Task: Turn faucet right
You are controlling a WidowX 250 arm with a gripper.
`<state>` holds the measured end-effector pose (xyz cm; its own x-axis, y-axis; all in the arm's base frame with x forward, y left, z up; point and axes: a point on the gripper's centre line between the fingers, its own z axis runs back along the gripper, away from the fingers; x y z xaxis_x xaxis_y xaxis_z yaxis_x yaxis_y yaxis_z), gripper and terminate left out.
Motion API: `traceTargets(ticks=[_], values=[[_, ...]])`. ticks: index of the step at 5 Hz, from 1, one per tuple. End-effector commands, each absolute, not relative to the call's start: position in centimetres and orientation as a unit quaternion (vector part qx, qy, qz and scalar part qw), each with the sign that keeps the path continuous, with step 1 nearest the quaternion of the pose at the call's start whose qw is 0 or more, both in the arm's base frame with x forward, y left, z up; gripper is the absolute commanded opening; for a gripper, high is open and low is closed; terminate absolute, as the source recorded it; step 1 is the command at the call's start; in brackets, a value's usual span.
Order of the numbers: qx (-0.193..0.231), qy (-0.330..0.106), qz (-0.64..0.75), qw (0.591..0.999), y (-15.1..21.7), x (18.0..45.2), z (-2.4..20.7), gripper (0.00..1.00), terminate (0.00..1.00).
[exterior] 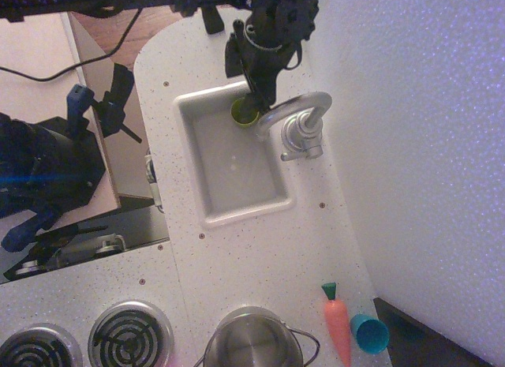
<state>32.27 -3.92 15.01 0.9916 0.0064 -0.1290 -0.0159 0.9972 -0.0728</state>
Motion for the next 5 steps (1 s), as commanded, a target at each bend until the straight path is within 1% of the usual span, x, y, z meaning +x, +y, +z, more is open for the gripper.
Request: traceTargets(ticks=[1,2,3,4,5], values=[[-0.047,0.037,-0.004,0.998,-6.2,33.7,17.7,1.0,0.0],[-0.047,0.129,-0.018,0.99,-9.6,36.9,16.6,1.0,0.0],[-0.065,0.141,-0.034,0.987,-11.6,37.6,16.4,1.0,0.0],[-0.069,0.121,-0.044,0.989,-12.5,37.9,17.7,1.0,0.0],[-0.074,0.114,-0.037,0.99,-11.7,36.4,18.4,1.0,0.0]])
